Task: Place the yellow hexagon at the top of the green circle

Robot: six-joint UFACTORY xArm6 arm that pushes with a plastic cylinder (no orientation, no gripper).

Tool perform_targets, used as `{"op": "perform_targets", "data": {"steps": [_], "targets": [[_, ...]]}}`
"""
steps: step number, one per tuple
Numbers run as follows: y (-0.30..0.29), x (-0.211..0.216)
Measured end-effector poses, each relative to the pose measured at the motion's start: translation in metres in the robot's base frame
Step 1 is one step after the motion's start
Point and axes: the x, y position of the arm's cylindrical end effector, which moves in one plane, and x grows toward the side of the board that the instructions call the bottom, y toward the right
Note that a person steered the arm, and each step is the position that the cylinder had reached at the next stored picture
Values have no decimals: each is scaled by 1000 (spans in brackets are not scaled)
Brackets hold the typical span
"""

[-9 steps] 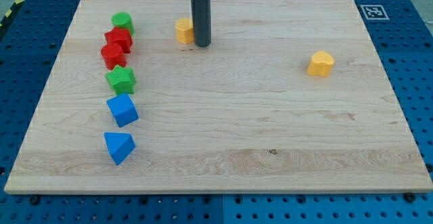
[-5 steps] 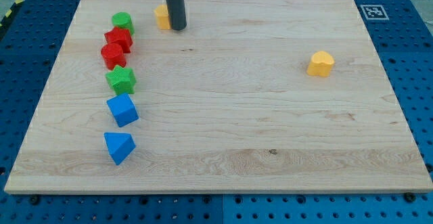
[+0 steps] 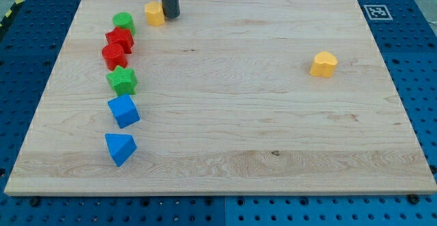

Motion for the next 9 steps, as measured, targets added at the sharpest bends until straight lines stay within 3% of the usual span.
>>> {"op": "perform_targets", "data": {"steps": [2, 9], "targets": [[-29, 0], [-46, 18]]}}
